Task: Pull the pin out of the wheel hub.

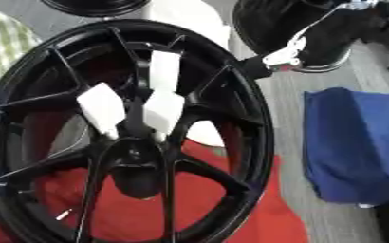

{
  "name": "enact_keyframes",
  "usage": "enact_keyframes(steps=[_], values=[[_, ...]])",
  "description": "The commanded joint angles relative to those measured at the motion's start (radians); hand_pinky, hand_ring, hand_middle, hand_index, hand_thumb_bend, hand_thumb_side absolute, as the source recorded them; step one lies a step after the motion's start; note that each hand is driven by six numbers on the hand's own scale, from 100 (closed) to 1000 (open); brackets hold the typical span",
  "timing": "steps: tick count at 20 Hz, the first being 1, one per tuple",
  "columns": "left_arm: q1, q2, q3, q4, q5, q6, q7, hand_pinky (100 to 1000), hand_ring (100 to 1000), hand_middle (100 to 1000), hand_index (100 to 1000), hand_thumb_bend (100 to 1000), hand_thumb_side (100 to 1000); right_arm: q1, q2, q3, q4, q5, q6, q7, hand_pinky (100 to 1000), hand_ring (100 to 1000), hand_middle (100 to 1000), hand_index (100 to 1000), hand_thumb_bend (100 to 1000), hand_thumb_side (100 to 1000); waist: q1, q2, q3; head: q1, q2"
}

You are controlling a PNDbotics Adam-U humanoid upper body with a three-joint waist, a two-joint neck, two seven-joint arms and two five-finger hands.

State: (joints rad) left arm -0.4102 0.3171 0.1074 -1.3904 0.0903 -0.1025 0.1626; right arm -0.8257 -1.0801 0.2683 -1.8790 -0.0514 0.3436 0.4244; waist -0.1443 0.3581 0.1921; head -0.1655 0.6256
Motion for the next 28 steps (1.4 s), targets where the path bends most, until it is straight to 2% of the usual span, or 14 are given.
enact_keyframes(steps=[1, 6, 10, 14, 19, 23, 28], values=[[0.003, 0.028, 0.001, -0.009, -0.003, -0.001, -0.003, 523, 638, 614, 727, 109, 868, -0.067, 0.051, 0.003, 0.058, 0.036, -0.01, 0.041, 774, 797, 694, 758, 648, 315, 0.008, -0.037, -0.008, 0.011, 0.015], [0.024, 0.038, 0.01, -0.003, -0.001, -0.001, 0.006, 523, 639, 615, 727, 108, 868, -0.188, 0.183, 0.001, 0.185, 0.114, -0.029, 0.098, 778, 787, 690, 752, 630, 331, 0.013, -0.057, -0.042, 0.043, 0.03], [0.039, 0.045, 0.017, 0.002, 0.001, -0.001, 0.012, 523, 638, 614, 726, 105, 869, -0.233, 0.293, 0.005, 0.291, 0.182, -0.041, 0.099, 768, 780, 683, 748, 619, 337, 0.019, -0.07, -0.067, 0.068, 0.035], [0.052, 0.051, 0.02, 0.006, 0.002, 0.0, 0.013, 523, 639, 614, 726, 104, 871, -0.234, 0.404, 0.012, 0.328, 0.25, -0.031, 0.061, 761, 775, 685, 750, 625, 345, 0.022, -0.079, -0.081, 0.076, 0.041], [0.055, 0.05, 0.024, 0.018, 0.008, 0.002, 0.017, 521, 635, 609, 723, 112, 875, -0.225, 0.528, 0.027, 0.35, 0.331, 0.026, 0.003, 757, 773, 688, 750, 629, 349, 0.022, -0.088, -0.088, 0.077, 0.047], [0.047, 0.041, 0.022, 0.027, 0.025, 0.001, 0.021, 522, 636, 609, 723, 118, 876, -0.209, 0.575, 0.044, 0.348, 0.396, 0.073, -0.044, 749, 771, 682, 747, 627, 345, 0.025, -0.091, -0.08, 0.069, 0.05], [0.04, 0.037, 0.018, 0.03, 0.031, -0.001, 0.017, 522, 637, 610, 723, 118, 878, -0.187, 0.614, 0.048, 0.33, 0.483, 0.073, -0.001, 741, 780, 686, 752, 621, 332, 0.026, -0.089, -0.072, 0.058, 0.047]])
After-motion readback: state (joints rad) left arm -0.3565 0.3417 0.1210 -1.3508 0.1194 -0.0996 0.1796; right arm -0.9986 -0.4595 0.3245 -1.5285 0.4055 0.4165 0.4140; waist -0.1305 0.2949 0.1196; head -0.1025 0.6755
